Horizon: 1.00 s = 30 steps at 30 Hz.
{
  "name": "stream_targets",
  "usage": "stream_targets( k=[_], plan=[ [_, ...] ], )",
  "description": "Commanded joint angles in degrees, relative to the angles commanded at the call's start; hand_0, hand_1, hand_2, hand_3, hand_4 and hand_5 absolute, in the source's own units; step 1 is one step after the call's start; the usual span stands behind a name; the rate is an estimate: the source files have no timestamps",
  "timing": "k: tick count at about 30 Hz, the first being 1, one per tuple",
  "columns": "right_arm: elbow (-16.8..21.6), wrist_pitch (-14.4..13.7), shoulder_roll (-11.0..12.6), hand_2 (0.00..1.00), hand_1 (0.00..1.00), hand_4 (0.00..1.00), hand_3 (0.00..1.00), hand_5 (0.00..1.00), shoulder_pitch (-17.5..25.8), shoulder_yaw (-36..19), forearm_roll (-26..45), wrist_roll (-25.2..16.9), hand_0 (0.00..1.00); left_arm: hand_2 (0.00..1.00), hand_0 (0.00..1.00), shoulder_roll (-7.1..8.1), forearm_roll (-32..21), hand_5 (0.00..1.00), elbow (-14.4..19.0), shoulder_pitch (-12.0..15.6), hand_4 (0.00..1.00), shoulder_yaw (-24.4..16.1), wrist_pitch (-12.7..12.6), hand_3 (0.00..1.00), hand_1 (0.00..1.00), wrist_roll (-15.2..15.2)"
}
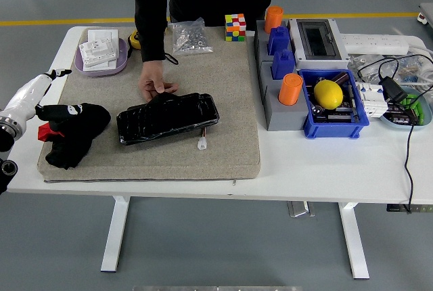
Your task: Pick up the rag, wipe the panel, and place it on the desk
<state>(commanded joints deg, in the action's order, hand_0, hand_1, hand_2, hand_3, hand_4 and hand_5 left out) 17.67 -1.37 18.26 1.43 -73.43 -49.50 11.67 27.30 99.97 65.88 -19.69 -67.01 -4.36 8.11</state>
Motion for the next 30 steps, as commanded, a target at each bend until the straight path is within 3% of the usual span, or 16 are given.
stream_targets(
  k=[13,30],
  plan=[
    [0.0,-0.1,0.0,0.639,0.45,0.998,0.616,0.701,0.1,-0.2,-0.2,0.1,0.693,0.965,0.857,-1.04,-0.1,0.365,-2.5,-0.1,0.879,2.5,-0.2,0.907,0.971,-0.1],
    [0.0,-0.2,-0.1,0.639,0.45,0.998,0.616,0.7,0.1,-1.9,-1.3,0.2,0.693,0.943,0.797,-1.54,0.3,0.355,-7.0,-2.3,0.887,6.0,-0.9,0.885,0.913,-0.2]
  ],
)
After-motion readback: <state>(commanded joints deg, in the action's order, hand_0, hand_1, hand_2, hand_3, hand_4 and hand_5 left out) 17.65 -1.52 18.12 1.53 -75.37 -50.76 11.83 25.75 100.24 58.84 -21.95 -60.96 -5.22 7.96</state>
